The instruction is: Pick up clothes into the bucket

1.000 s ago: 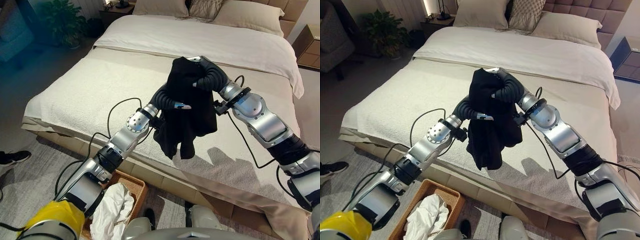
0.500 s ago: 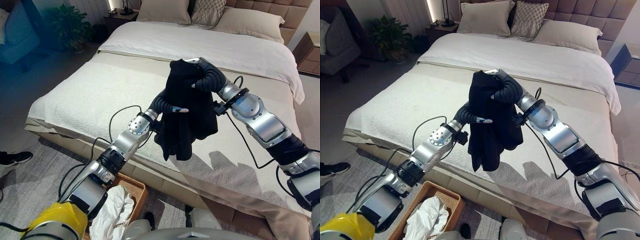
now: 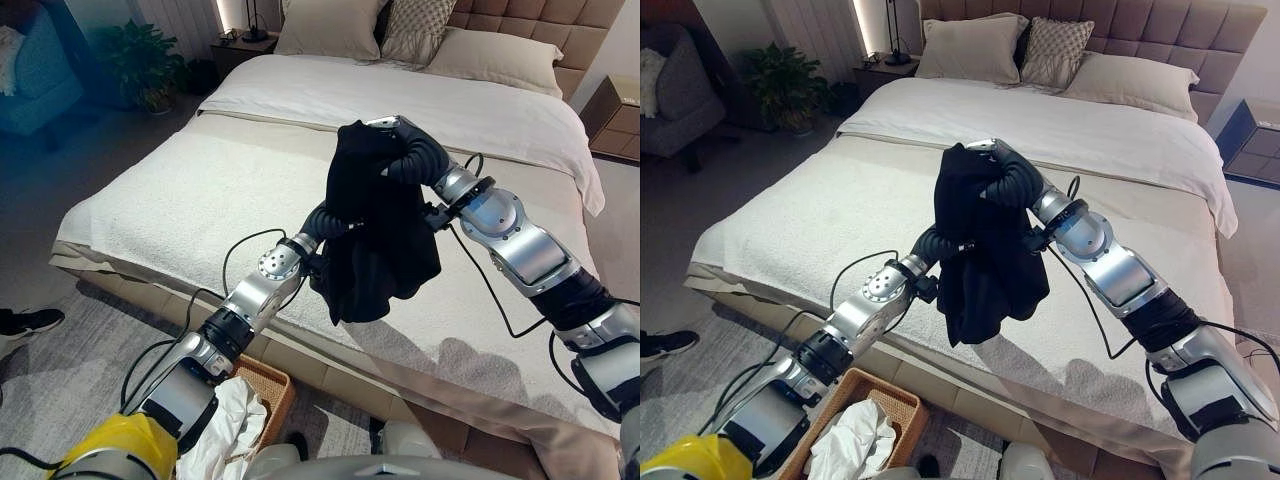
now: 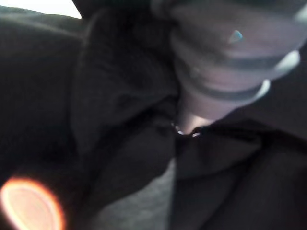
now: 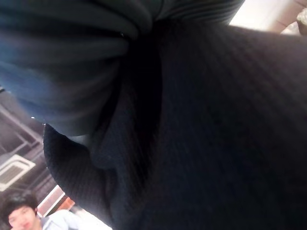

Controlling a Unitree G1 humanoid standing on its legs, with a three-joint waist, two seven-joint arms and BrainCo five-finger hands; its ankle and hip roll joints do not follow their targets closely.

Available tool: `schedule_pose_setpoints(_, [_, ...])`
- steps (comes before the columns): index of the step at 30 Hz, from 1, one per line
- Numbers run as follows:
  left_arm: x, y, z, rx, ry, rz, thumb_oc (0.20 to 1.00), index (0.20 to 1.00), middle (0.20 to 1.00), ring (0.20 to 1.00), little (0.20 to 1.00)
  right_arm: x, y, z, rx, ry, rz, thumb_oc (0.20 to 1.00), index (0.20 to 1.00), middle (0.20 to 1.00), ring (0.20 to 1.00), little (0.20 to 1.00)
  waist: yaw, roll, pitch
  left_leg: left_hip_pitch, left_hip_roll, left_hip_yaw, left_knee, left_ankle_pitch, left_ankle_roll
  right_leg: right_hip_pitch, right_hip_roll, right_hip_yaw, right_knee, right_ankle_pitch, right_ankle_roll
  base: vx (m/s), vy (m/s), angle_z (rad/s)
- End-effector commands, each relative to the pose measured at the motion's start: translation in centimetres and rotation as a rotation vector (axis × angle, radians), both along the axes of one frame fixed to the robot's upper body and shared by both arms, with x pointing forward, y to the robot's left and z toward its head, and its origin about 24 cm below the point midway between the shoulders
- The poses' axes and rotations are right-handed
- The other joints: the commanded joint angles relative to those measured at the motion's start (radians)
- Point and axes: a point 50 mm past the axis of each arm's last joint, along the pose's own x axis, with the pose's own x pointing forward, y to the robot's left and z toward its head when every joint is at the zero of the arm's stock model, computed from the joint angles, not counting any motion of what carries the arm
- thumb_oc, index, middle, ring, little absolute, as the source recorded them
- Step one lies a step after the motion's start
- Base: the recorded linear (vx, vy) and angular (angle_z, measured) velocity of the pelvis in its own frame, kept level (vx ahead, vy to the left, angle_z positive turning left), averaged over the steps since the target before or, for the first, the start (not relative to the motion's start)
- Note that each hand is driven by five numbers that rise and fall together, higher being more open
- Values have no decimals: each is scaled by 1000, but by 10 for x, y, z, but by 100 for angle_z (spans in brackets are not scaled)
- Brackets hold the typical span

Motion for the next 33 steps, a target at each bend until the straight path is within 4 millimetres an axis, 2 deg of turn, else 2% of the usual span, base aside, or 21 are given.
schedule_pose_setpoints(1, [-2,3,-10,-6,29,1,200,200,200,200,200,-13,13,57,165,-233,74,278,278,278,278,278,-20,-49,-57,-31,-3,-37,54,-57,-32,116,-49,-21,-58,-45,69,0,0,0])
schedule_pose_setpoints(2, [-3,4,-11,-13,33,9,200,200,200,200,200,-14,12,57,167,-237,69,1000,1000,1000,1000,1000,-20,-49,-57,-30,-3,-36,52,-56,-31,117,-50,-22,-59,-44,70,0,0,0])
schedule_pose_setpoints(11, [-7,16,-16,-84,59,75,200,200,200,200,200,-12,2,47,194,-218,15,1000,1000,1000,1000,1000,-15,-50,-57,-32,-7,-39,54,-58,-27,117,-51,-19,-59,-45,69,0,0,0])
schedule_pose_setpoints(17, [-22,44,-16,-156,37,150,200,200,200,200,200,-12,-31,18,234,-149,-122,1000,1000,1000,1000,1000,-2,-49,-51,-38,-8,-46,52,-56,-26,116,-52,-22,-66,-42,69,-2,0,1])
schedule_pose_setpoints(20, [-33,57,-19,-185,42,168,200,200,200,200,200,-13,-52,-5,262,-94,-220,1000,1000,1000,1000,1000,5,-46,-45,-45,-8,-52,54,-55,-25,115,-51,-28,-69,-43,67,0,0,0])
schedule_pose_setpoints(21, [-38,61,-21,-201,48,179,200,200,200,200,200,-14,-59,-20,312,-47,-258,1000,1000,1000,1000,1000,9,-46,-45,-47,-9,-54,57,-57,-24,115,-51,-30,-69,-43,68,0,0,0])
schedule_pose_setpoints(22, [-38,61,-21,-200,48,179,200,200,200,200,200,-14,-59,-20,312,-47,-258,1000,1000,1000,1000,1000,9,-47,-45,-48,-9,-54,57,-57,-24,114,-51,-30,-69,-43,68,0,0,0])
schedule_pose_setpoints(23, [-47,73,-25,-224,57,209,200,200,200,200,200,-19,-67,-44,378,25,-310,1000,1000,1000,1000,1000,13,-46,-39,-56,-12,-58,63,-59,-23,111,-51,-31,-70,-42,67,0,0,0])
schedule_pose_setpoints(25, [-56,85,-29,-236,62,246,200,200,200,200,200,-25,-74,-63,430,72,-362,1000,1000,1000,1000,1000,19,-46,-34,-64,-14,-62,70,-61,-22,108,-51,-34,-70,-43,66,0,0,0])
schedule_pose_setpoints(28, [-71,108,-35,-247,60,326,200,200,200,200,200,-41,-87,-96,524,144,-463,1000,1000,1000,1000,1000,25,-43,-21,-80,-18,-70,80,-62,-18,99,-51,-36,-67,-45,64,-13,7,14])
schedule_pose_setpoints(29, [-71,108,-35,-245,62,326,200,200,200,200,200,-41,-87,-97,525,145,-463,1000,1000,1000,1000,1000,24,-44,-23,-81,-18,-70,81,-62,-18,98,-51,-37,-66,-45,64,-33,10,9])
schedule_pose_setpoints(30, [-79,125,-38,-248,50,401,200,200,200,200,200,-52,-98,-120,570,218,-523,1000,1000,1000,1000,1000,28,-46,-10,-92,-21,-77,85,-61,-18,89,-51,-38,-63,-44,65,-47,12,7])
schedule_pose_setpoints(33, [-92,151,-44,-219,35,519,200,200,200,200,200,-71,-121,-153,586,313,-655,1000,1000,1000,1000,1000,31,-48,2,-112,-24,-85,92,-59,-20,72,-52,-43,-57,-45,64,-39,12,7])
